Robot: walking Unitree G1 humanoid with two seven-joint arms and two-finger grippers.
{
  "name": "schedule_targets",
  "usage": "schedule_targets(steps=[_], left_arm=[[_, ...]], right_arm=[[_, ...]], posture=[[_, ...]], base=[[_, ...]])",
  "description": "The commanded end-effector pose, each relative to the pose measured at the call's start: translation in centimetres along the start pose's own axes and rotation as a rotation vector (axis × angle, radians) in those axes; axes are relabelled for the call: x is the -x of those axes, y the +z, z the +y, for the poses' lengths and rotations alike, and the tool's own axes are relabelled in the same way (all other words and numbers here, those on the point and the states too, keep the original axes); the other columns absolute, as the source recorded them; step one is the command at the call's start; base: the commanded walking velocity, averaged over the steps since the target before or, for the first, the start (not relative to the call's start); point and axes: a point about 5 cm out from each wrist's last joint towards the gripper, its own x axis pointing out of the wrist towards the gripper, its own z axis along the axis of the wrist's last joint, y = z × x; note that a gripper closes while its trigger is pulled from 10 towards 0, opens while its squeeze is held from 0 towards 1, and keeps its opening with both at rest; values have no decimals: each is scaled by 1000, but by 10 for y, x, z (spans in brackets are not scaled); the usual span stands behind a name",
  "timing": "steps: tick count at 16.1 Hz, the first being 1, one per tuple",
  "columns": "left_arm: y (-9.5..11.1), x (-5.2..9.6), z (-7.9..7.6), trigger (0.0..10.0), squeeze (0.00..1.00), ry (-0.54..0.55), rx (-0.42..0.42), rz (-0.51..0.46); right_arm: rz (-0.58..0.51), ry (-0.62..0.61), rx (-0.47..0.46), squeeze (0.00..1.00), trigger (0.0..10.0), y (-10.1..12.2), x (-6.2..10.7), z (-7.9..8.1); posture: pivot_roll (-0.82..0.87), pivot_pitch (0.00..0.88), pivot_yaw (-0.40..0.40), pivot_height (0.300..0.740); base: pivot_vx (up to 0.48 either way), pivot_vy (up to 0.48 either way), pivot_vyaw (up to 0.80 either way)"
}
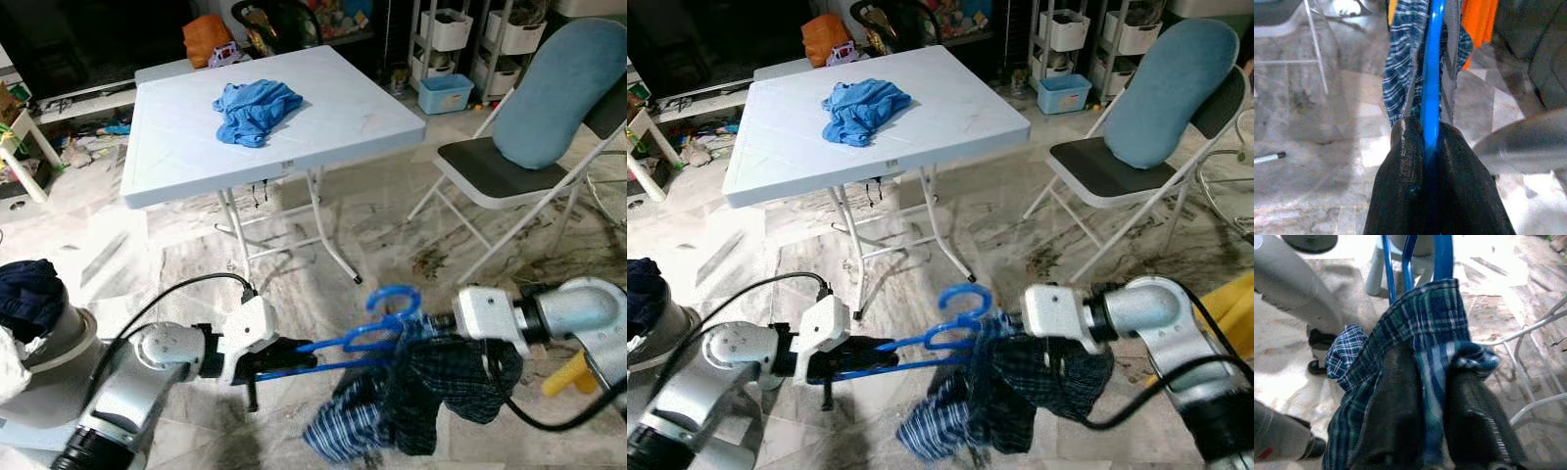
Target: Hang hanger
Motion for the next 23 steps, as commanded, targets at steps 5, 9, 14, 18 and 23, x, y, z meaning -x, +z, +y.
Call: schedule_targets(steps=[5,9,14,18,23], left_arm=[[-17,12,-2,0,0,162,32,-16],[-19,10,-2,0,0,273,21,-54],[-21,6,2,0,0,427,7,-83],[-26,7,11,0,0,582,48,-95],[-8,6,24,0,0,706,9,-172]], right_arm=[[-19,-285,31,1000,10000,2,-6,-35],[-26,-363,61,1000,10000,2,-16,-42],[-43,-525,-11,1000,10000,0,-17,-57],[-110,-770,-148,1000,10000,1,-31,-69],[-165,-779,-260,1000,10000,3,-57,-61]], posture=[[-121,1,79,740],[-114,3,73,740],[-112,2,73,740],[-113,5,75,740],[-110,0,78,740]], base=[[0,0,0],[0,0,0],[0,0,0],[0,0,0],[0,0,0]])
